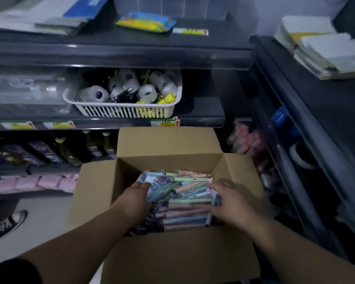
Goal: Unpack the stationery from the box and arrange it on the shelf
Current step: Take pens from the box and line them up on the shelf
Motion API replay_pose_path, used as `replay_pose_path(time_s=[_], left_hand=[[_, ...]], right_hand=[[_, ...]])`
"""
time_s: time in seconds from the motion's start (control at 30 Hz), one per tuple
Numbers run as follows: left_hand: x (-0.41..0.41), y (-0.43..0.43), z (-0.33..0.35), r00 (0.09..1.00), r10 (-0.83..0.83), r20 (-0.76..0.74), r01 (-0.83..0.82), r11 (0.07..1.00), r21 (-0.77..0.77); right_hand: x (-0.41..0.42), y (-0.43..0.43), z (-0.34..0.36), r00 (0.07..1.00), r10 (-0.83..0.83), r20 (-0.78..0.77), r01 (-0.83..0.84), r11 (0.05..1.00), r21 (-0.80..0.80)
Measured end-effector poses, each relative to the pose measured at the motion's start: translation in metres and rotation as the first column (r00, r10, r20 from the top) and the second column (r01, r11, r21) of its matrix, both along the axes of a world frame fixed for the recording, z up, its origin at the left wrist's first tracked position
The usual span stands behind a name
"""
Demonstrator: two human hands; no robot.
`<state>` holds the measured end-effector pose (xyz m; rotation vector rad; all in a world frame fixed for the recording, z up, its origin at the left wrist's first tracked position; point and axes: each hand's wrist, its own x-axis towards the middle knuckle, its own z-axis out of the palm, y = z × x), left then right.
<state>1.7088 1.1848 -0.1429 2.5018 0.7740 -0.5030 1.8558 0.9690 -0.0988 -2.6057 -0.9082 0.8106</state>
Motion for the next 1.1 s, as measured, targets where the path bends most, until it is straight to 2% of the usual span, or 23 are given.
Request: replay_pose_path(time_s=[0.17, 0.33, 0.4, 0.5, 0.63, 0.73, 0.83, 0.93, 1.0, 1.1], left_hand=[[0.019, 0.002, -0.034, 0.992, -0.042, -0.118, 0.043, 0.999, 0.006], [0.026, 0.005, -0.045, 0.998, -0.002, -0.06, 0.003, 1.0, 0.007], [0.028, 0.004, -0.044, 0.999, 0.03, -0.013, -0.03, 1.0, -0.001], [0.032, 0.003, -0.041, 0.994, 0.084, 0.065, -0.084, 0.996, -0.002], [0.041, 0.006, -0.038, 0.977, 0.14, 0.163, -0.147, 0.989, 0.029], [0.054, 0.007, -0.039, 0.975, 0.132, 0.179, -0.123, 0.991, -0.058], [0.066, 0.005, -0.043, 0.992, 0.092, 0.086, -0.085, 0.993, -0.084], [0.072, -0.002, -0.046, 0.999, 0.025, -0.047, -0.029, 0.997, -0.076], [0.073, -0.008, -0.047, 0.992, 0.006, -0.123, -0.011, 0.999, -0.042], [0.073, -0.012, -0.051, 0.97, -0.008, -0.241, 0.013, 1.0, 0.02]], right_hand=[[0.02, 0.03, -0.035, 0.987, 0.138, -0.082, -0.144, 0.987, -0.075], [0.029, 0.048, -0.068, 0.904, 0.375, -0.205, -0.403, 0.908, -0.117], [0.027, 0.049, -0.077, 0.885, 0.437, -0.158, -0.46, 0.873, -0.161], [0.03, 0.053, -0.081, 0.867, 0.495, -0.056, -0.497, 0.856, -0.143], [0.033, 0.056, -0.08, 0.874, 0.484, -0.041, -0.485, 0.869, -0.102], [0.034, 0.054, -0.077, 0.869, 0.492, -0.047, -0.494, 0.867, -0.059], [0.043, 0.051, -0.074, 0.927, 0.349, -0.138, -0.346, 0.937, 0.044], [0.052, 0.048, -0.072, 0.975, 0.189, -0.115, -0.18, 0.98, 0.087], [0.053, 0.045, -0.069, 0.987, 0.056, -0.149, -0.033, 0.988, 0.15], [0.05, 0.045, -0.062, 0.97, -0.097, -0.223, 0.135, 0.977, 0.165]])
